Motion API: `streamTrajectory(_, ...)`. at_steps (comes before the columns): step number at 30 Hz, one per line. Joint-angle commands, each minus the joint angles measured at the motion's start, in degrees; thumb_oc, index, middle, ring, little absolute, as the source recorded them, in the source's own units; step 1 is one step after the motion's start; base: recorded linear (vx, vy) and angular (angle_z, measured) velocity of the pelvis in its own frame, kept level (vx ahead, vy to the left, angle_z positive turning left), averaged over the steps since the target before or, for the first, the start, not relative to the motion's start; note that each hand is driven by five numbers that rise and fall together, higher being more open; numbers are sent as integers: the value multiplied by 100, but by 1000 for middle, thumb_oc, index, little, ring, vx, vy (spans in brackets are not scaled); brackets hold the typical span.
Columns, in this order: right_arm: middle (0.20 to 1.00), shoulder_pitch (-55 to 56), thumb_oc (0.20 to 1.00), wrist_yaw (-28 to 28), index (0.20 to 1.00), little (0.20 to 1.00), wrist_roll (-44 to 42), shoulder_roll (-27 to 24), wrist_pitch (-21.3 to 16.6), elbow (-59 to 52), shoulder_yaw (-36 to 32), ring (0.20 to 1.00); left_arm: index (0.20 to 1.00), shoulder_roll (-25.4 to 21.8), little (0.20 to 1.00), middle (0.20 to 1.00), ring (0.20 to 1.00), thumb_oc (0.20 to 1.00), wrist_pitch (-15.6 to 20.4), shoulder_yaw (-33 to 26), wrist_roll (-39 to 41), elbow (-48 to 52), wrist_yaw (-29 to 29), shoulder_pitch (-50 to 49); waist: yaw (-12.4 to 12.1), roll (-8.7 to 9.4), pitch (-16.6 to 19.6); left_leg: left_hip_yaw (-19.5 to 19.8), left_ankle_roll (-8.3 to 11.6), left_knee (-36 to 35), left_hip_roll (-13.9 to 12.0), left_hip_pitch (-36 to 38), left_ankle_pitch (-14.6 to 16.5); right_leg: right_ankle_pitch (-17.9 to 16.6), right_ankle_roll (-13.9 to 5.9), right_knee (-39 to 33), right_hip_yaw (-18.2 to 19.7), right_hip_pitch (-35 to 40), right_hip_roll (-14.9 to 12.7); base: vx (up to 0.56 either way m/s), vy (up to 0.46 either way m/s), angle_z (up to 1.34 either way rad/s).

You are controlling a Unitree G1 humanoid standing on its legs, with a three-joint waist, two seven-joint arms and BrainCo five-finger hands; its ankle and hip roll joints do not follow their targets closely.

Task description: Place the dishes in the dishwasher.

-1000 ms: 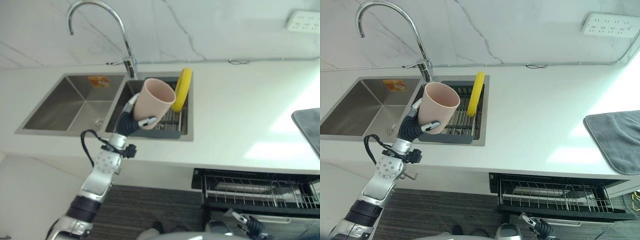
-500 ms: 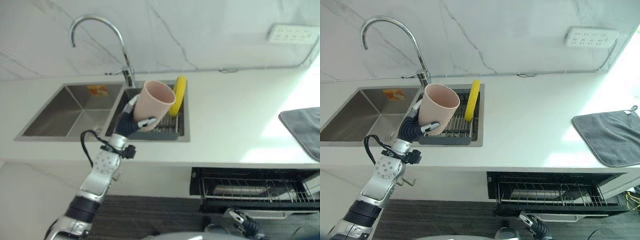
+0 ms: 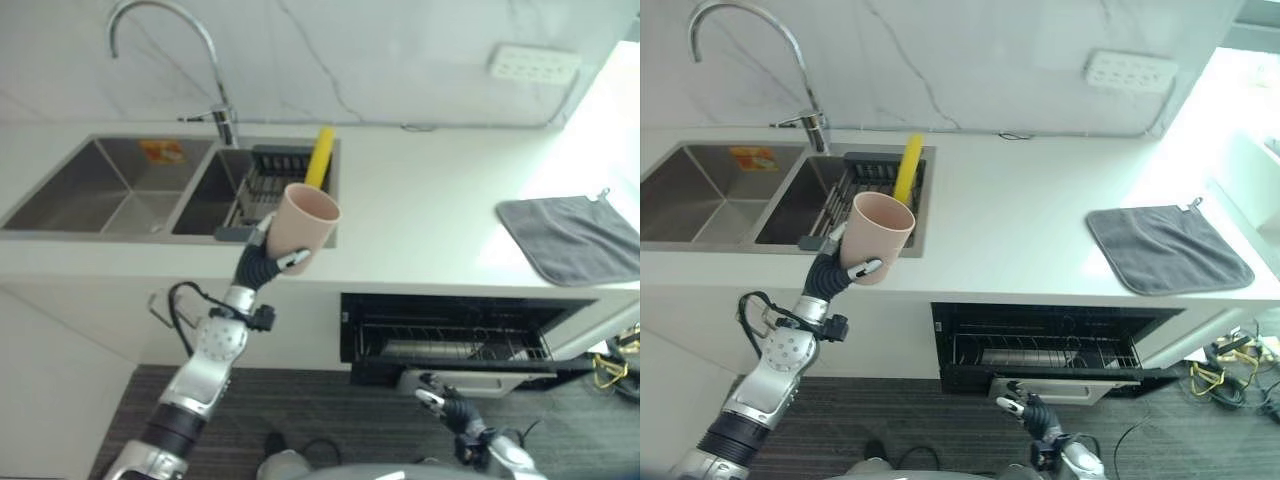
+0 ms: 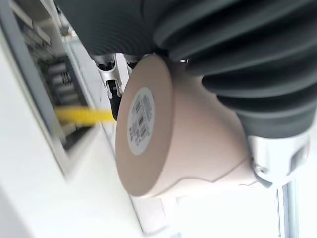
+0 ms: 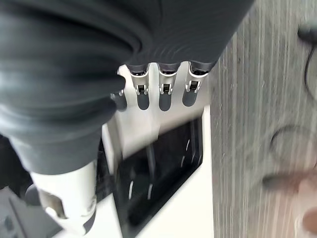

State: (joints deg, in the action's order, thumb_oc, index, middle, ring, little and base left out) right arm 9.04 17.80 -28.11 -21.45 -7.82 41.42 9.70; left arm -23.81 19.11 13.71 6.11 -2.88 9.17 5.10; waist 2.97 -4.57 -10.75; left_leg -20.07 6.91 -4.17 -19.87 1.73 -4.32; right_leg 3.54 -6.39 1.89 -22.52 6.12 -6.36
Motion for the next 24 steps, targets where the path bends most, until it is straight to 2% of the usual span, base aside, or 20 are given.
streamTrajectory(1,1000,-289,1000,158,1000,1000,-231,188,-194,-376,-59,1000,200,-331,200,200,200,200,675,-414,173,393,-37,472,138,506,-12,119,154,606,598,220,156,-239,-281,-194,329,199,-428,-59,42,-47)
streamTrajectory(7,1000,-174,1000,322,1000,1000,-455,257,-636,-854,-193,1000,200,-425,200,200,200,200,675,-379,254,217,7,501,350,360,112,186,68,130,841,654,202,-272,-375,-145,517,129,-503,23,89,-29)
streamTrajectory(11,1000,12,1000,595,1000,1000,-253,164,-951,-2673,-199,1000,200,-267,200,200,200,200,389,-283,447,-87,166,436,517,415,188,247,-59,23,1012,822,334,-325,-483,-128,697,98,-565,17,27,-10)
streamTrajectory(18,1000,-118,1000,617,1000,1000,-431,-90,-1047,-4180,-242,1000,200,-86,200,200,200,200,192,-109,399,-385,280,200,541,470,219,177,-125,48,1060,845,401,-334,-484,-124,809,53,-552,-23,7,-15)
streamTrajectory(22,1000,-267,1000,700,1000,1000,-463,-116,-1053,-4849,-218,1000,200,-7,200,200,200,200,265,-10,337,-503,256,118,511,482,241,139,-138,101,1063,830,428,-343,-471,-140,828,49,-549,-13,-3,-14)
streamTrajectory(24,1000,-662,1000,358,1000,1000,-453,-166,-1130,-5387,-28,1000,200,76,200,200,200,200,489,195,65,-305,410,165,381,505,285,169,-142,152,1071,828,477,-367,-455,-196,801,88,-549,-12,-55,-12)
